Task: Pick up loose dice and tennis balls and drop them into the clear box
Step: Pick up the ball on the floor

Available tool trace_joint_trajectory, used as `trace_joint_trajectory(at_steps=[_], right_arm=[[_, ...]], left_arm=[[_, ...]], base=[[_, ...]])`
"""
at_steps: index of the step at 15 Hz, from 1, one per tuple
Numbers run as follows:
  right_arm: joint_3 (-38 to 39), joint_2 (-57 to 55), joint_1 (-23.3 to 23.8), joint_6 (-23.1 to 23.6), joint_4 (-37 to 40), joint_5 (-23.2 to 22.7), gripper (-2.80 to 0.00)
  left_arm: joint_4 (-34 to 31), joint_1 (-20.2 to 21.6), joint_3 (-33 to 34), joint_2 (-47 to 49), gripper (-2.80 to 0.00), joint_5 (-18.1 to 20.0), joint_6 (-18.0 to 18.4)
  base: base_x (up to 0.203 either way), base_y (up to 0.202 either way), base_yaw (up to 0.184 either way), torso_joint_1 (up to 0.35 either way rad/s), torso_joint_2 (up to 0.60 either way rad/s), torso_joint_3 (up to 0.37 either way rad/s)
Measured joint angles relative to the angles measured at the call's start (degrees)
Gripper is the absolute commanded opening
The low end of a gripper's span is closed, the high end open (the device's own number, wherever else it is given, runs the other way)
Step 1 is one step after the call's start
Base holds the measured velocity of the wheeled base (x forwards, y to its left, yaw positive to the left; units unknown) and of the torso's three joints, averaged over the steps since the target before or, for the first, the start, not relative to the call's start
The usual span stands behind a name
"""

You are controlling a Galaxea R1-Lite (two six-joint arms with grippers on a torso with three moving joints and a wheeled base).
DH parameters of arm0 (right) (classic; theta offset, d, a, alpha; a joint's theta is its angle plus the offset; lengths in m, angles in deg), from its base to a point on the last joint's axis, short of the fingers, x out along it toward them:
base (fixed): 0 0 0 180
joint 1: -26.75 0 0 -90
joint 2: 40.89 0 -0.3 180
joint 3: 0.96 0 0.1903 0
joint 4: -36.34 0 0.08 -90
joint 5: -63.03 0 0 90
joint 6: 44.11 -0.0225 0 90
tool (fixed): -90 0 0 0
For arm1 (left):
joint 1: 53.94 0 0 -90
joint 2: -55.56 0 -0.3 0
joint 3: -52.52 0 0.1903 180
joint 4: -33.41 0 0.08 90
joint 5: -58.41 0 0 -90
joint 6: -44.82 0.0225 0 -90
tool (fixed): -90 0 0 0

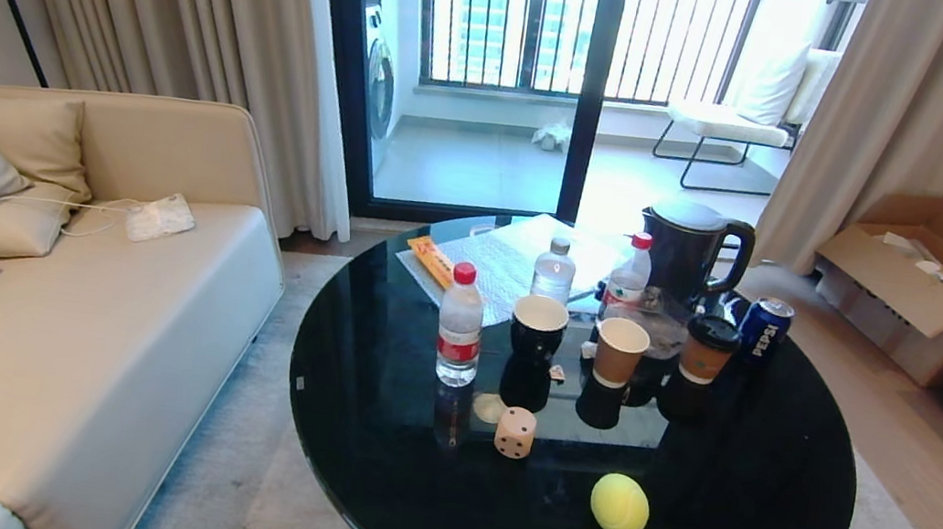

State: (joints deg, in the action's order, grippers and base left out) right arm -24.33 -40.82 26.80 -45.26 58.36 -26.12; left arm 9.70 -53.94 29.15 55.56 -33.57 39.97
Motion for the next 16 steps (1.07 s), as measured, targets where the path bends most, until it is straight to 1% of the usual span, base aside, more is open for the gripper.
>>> trace_joint_trajectory(at_steps=[4, 9, 13, 14, 16], right_arm=[[0.0, 0.0, 0.02, 0.0, -0.04, 0.0, -2.8], [0.0, 0.0, -0.05, 0.94, 0.11, -0.29, -2.8], [-0.15, -0.02, 0.04, 0.63, 0.12, 0.06, -2.8], [-1.44, -0.21, 0.06, 0.57, 0.9, -0.07, -2.8], [-7.2, -2.15, 0.06, 0.23, 4.71, -0.31, -2.8]], left_arm=[[-0.1, 0.0, 0.0, 0.0, -2.8, 0.07, 0.15], [-0.08, 0.0, 0.0, 0.0, -2.8, 0.02, -0.02], [-0.01, 0.0, 0.0, 0.0, -2.8, -0.09, -0.49], [0.01, 0.0, 0.0, 0.0, -2.8, -0.09, -0.49], [0.01, 0.0, 0.0, 0.0, -2.8, -0.11, -0.47]], base=[[0.15, 0.0, -0.003, 0.004, 0.01, 0.001], [0.0, 0.0, 0.0, 0.0, 0.0, 0.0], [0.0, 0.0, 0.0, 0.0, 0.0, 0.0], [0.0, 0.0, 0.0, 0.0, 0.0, 0.0], [0.0, 0.0, 0.0, 0.0, 0.0, 0.0]])
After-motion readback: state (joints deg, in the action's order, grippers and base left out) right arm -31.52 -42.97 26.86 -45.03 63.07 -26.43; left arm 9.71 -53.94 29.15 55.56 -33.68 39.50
